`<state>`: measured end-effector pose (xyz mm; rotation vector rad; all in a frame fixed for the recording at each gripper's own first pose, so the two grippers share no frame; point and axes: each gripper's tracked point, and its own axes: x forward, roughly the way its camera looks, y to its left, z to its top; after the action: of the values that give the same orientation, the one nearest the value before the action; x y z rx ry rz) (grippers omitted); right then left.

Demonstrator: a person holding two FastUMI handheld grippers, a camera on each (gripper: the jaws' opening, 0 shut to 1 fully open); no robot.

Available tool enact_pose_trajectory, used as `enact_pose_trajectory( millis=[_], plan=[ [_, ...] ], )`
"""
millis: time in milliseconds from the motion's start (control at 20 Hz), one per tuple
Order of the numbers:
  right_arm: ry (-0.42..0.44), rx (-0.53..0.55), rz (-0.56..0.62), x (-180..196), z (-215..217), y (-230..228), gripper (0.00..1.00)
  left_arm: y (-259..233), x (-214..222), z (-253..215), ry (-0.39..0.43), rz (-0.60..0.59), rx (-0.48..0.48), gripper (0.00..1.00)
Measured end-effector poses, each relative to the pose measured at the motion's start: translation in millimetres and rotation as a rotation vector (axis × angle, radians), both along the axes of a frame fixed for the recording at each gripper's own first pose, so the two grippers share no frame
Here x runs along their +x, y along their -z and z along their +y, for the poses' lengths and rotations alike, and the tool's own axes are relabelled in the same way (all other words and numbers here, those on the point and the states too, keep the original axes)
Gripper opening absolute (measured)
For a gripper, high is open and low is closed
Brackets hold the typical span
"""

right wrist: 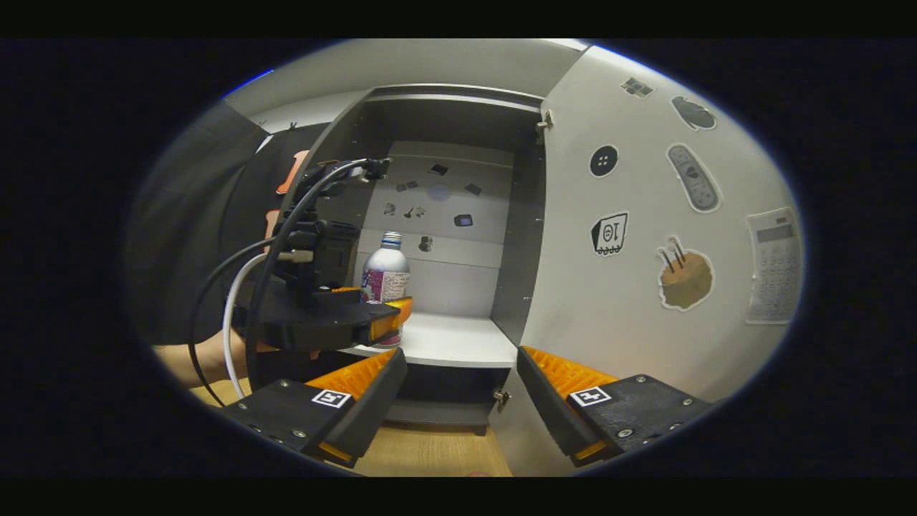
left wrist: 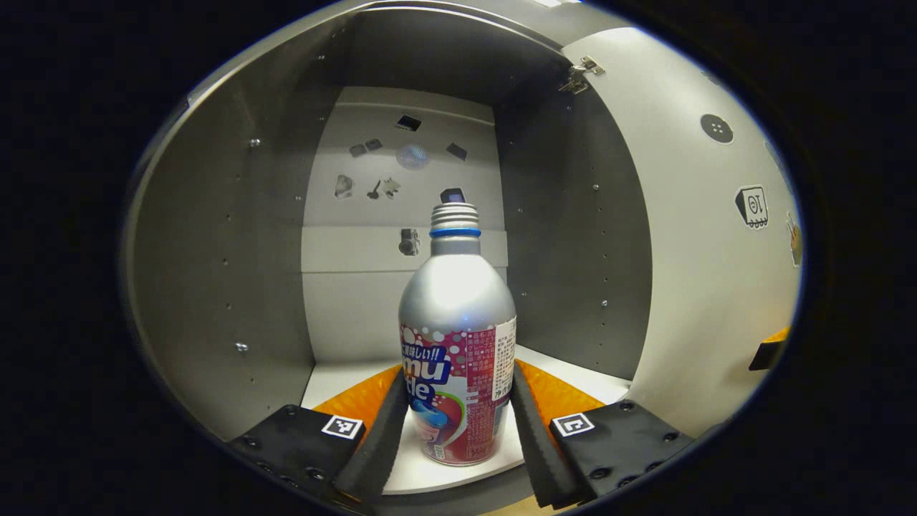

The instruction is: Open the cabinet door with the right hand, grasp the bottle in the cabinet with the left hand and place it on the coaster, then close the cabinet door with the right hand.

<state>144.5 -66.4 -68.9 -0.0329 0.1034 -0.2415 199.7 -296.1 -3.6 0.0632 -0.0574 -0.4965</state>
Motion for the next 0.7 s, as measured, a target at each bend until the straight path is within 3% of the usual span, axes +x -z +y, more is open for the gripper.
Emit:
enact_pose_trajectory(
  millis=[400, 700],
  plan=[
    [-0.092, 0.021, -0.051, -34, 22, -13, 0.95, -17, -70, 31, -0.068, -0.056, -0.020, 0.81],
    [-0.147, 0.045, -0.037, -55, 43, -10, 0.95, 5, -134, 83, -0.148, -0.063, 0.002, 0.82]
  ],
)
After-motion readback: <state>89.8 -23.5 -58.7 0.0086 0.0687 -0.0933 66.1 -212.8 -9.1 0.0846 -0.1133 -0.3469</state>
